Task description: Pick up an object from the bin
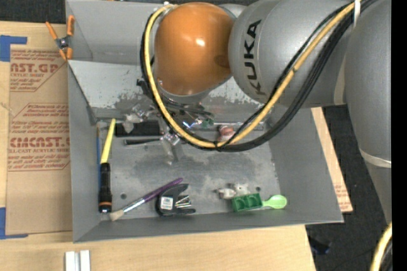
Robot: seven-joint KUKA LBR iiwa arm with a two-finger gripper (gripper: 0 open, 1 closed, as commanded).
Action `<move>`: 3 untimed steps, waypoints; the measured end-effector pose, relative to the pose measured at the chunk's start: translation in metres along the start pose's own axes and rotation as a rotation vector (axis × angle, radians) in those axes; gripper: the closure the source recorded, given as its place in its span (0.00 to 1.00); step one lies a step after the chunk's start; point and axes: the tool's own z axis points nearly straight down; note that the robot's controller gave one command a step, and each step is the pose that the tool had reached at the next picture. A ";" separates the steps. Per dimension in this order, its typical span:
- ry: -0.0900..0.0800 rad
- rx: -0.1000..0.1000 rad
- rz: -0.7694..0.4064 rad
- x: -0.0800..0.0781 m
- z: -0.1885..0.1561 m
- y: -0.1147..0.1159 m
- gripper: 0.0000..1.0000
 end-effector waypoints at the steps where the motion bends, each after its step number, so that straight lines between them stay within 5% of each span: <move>1: 0.006 -0.005 0.116 0.009 -0.015 -0.004 0.00; 2: 0.003 -0.003 0.116 -0.017 0.000 0.022 0.00; 3: -0.004 -0.001 0.117 0.001 0.063 0.020 0.00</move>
Offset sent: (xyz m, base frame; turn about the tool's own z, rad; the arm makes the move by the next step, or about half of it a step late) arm -0.0030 0.0449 -0.0080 0.0958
